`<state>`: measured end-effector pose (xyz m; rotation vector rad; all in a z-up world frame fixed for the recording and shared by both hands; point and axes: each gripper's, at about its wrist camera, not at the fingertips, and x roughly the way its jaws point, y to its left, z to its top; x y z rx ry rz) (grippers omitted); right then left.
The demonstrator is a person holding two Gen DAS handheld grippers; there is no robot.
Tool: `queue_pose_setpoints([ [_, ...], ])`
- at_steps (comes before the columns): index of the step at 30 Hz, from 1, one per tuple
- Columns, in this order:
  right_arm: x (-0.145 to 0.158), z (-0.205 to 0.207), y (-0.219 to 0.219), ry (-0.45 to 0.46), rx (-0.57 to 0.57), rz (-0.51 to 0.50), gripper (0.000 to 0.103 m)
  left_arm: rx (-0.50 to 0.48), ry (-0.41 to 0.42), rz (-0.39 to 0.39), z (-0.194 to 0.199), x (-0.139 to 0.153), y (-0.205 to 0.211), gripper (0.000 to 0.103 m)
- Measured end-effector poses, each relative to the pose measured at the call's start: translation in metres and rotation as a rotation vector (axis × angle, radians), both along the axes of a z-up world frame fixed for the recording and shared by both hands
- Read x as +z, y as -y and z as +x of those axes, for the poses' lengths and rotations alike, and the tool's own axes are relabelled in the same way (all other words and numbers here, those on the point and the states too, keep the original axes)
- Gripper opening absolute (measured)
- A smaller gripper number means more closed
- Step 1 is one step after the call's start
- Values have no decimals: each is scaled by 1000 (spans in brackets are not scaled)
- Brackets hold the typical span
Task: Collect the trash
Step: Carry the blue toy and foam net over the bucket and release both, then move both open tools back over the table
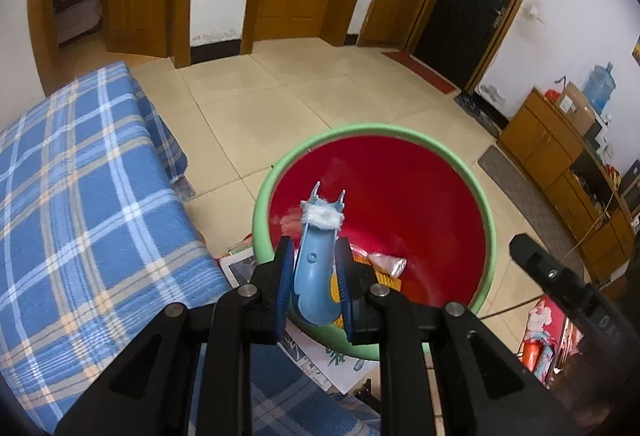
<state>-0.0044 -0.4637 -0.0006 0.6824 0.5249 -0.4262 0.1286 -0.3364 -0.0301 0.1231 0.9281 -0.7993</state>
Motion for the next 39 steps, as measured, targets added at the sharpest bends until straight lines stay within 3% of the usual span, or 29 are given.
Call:
queue_pose_setpoints([
  [8,1,-4,2,-2,-14,-2,35,-43,13,31,-2,-2,15,21],
  [10,2,-4,1,-2,-17,-3,35,-43,22,32,-3,0,14,37],
  [13,4,-4,-3,-1,-19,-6,35,-28,43,35,-6,4,11,48],
  [24,12,-5,-15,3,5,-25,36,54,65,27,-10,21,-23,57],
  [28,15,-5,-22,6,21,-33,39,102,88,23,-13,30,-45,63],
  [32,20,-3,-31,5,37,-45,53,148,98,8,-15,40,-68,65],
  [39,30,1,-50,9,72,-64,64,236,136,-3,-19,53,-108,75],
])
